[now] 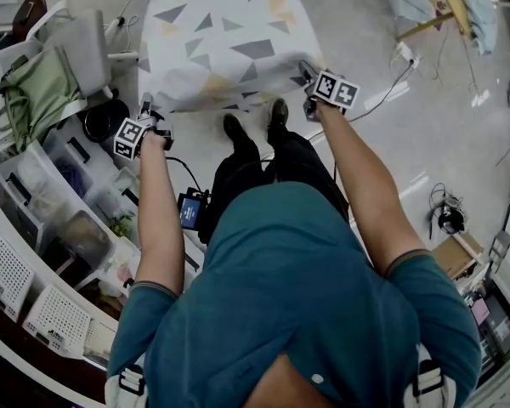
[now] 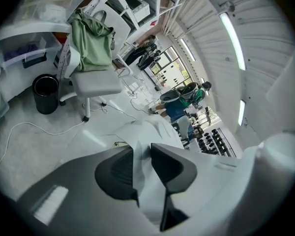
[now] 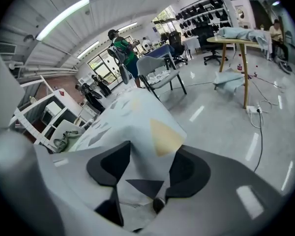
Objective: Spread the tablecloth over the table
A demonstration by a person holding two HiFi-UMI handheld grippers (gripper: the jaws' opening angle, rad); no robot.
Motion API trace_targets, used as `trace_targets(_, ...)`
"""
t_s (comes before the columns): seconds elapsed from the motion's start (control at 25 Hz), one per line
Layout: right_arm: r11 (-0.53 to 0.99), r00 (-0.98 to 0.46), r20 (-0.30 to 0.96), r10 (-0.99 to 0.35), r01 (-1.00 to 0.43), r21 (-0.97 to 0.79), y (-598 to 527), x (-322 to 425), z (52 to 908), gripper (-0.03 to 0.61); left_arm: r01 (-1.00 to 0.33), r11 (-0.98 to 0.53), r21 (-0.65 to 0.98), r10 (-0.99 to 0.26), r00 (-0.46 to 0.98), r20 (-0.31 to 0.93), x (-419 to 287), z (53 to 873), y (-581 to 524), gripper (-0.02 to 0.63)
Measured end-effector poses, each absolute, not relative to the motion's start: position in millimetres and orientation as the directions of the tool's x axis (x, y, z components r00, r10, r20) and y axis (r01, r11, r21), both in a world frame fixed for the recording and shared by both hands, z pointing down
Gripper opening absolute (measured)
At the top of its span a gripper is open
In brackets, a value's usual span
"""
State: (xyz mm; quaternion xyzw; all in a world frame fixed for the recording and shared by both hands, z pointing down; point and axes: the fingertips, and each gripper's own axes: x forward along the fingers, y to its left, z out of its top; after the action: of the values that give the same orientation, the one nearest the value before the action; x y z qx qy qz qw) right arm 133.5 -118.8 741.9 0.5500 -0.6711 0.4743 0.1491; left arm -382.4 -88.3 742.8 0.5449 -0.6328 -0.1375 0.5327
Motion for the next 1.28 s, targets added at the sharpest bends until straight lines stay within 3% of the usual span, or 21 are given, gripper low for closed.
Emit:
trace_targets(0.28,-0.099,-0.213,0.844,-0.492,-0.95,-0.297,-95.8,156.3,768.4,0.215,-0.662,0.419,0.621,-0.727,0.166,0.667,-380.1,777.3,-65.7,0.189)
trace_targets(0.36,-0.081,-0.214,0.838,-0.501,-0.953,-0.292,-96.9,156.0,762.4,0.213,-0.664,0.42,0.619,-0.735,0.152,0.661,-384.9,773.9,-59.6,0.14)
trace_targets(0.6,0.012,-0.236,0.804,-0.546,-0.962,-0.273,-117.1,146.7,735.8,0.213,-0.73,0.319,0.605,-0.778,0.162,0.607,-391.8,739.9,-70.6,0.11)
trace_targets(0.76,0.117,-0.28,0.748,-0.602,-0.957,-0.264,-136.9,123.3,698.5,0.213,-0.755,0.197,0.626,-0.842,0.196,0.502,-385.2,691.1,-99.5,0.102)
trace_targets(1.04,0.364,-0.459,0.537,-0.708,-0.888,-0.28,-170.5,55.8,596.0,0.199,-0.798,-0.102,0.593,-0.905,0.322,0.278,-353.9,575.7,-147.1,0.024)
trace_targets(1.12,0.44,-0.505,0.473,-0.722,-0.863,-0.25,-174.8,37.2,559.7,0.165,-0.809,-0.189,0.557,-0.906,0.362,0.219,-343.3,539.4,-154.0,0.001)
trace_targets(1.24,0.53,-0.562,0.382,-0.734,-0.825,-0.195,-174.6,12.9,505.4,0.031,-0.823,-0.299,0.484,-0.897,0.416,0.152,-329.1,489.3,-157.5,-0.003)
trace_targets(1.28,0.558,-0.582,0.352,-0.733,-0.81,-0.178,-173.2,4.7,487.8,0.02,-0.826,-0.331,0.457,-0.891,0.432,0.136,-324.8,475.0,-157.3,-0.003)
